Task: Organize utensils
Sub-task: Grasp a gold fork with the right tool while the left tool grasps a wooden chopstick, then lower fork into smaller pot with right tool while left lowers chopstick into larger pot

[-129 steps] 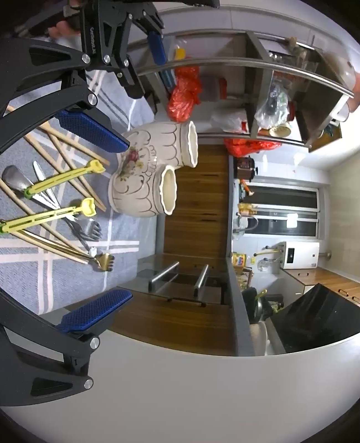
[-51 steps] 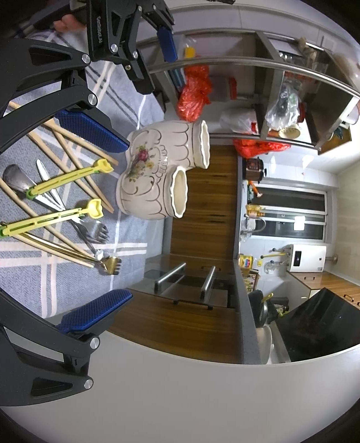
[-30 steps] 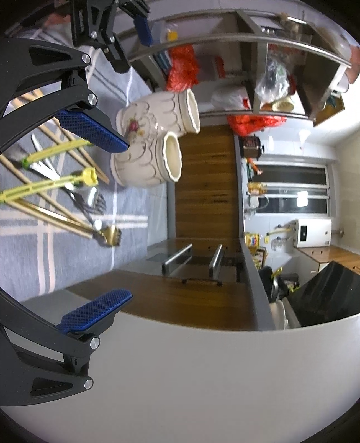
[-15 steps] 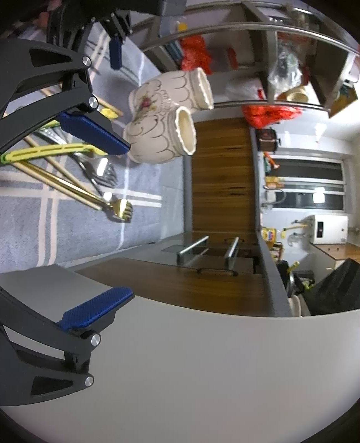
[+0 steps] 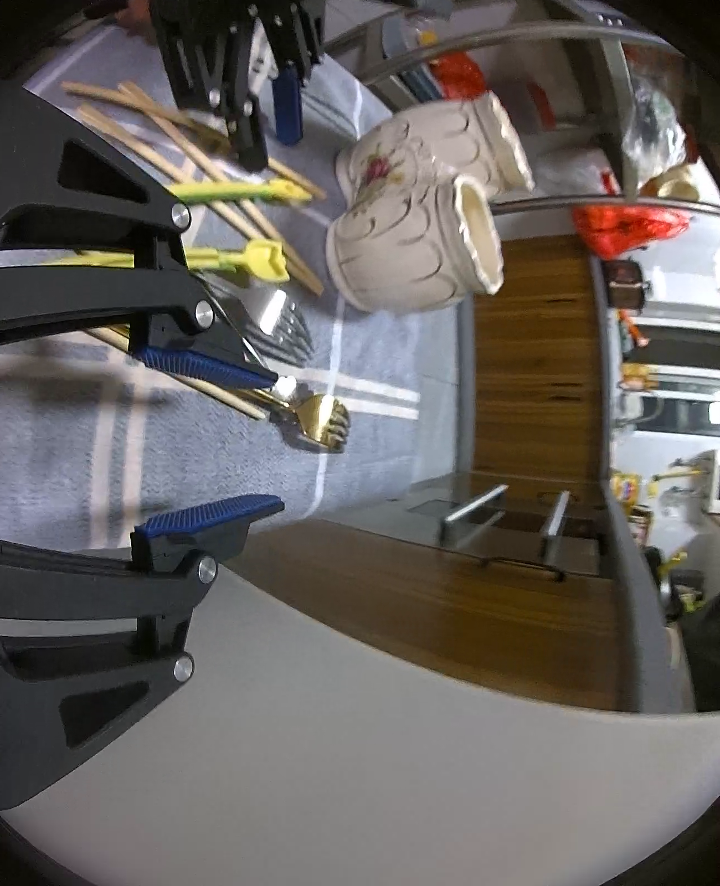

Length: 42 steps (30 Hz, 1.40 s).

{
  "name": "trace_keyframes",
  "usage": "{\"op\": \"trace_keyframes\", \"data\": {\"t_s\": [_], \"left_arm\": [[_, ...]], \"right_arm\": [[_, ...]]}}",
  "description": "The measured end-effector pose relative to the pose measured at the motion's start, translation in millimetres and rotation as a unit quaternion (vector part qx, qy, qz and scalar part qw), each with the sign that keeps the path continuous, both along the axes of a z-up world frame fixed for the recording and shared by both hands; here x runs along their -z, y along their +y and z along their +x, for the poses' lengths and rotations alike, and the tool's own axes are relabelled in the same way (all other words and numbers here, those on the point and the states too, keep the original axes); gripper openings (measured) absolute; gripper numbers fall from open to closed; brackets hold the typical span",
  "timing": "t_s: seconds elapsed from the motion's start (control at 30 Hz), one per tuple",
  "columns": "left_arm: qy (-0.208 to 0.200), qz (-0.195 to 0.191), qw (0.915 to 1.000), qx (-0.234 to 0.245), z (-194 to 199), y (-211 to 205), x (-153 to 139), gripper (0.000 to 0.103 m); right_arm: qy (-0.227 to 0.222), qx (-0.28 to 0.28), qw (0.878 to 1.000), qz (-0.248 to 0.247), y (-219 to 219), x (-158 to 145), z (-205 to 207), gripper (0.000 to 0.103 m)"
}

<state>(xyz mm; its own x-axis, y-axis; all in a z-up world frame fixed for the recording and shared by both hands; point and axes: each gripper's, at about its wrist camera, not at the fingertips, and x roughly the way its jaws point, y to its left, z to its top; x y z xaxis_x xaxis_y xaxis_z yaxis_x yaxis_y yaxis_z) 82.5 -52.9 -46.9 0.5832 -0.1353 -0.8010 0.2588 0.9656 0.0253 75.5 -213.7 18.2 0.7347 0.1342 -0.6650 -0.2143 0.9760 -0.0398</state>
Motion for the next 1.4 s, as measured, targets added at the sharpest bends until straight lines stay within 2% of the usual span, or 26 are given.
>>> {"op": "trace_keyframes", "data": {"t_s": [0.03,0.07,0.3,0.53,0.57,0.6,0.77,0.97,1.4], "left_arm": [[0.003,0.002,1.0000,0.006,5,2,-2,0.019],[0.006,0.006,0.9999,0.012,10,1,-3,0.009],[0.019,0.014,0.9979,0.060,12,14,-9,0.006],[0.021,0.000,0.9965,0.080,0,33,-12,0.006],[0.020,-0.003,0.9965,0.081,-2,35,-14,0.006],[0.019,-0.004,0.9964,0.082,-3,37,-14,0.006],[0.012,-0.006,0.9963,0.085,-5,43,-11,0.006],[0.011,-0.021,0.9963,0.083,-23,61,-9,0.006],[-0.006,-0.038,0.9960,0.081,-62,80,-31,0.006]], "right_arm": [[0.008,-0.001,1.000,0.007,0,0,5,0.038],[0.015,-0.003,1.000,0.014,0,-1,11,0.038],[0.077,-0.001,0.995,0.057,1,6,57,0.038],[0.125,0.001,0.988,0.096,4,20,79,0.035],[0.122,0.003,0.988,0.095,5,20,79,0.029],[0.122,0.003,0.988,0.099,6,19,79,0.028],[0.100,-0.006,0.990,0.099,14,8,67,0.027],[0.049,-0.021,0.995,0.090,18,-18,45,0.026],[-0.049,-0.052,0.994,0.088,11,-78,-23,0.026]]}}
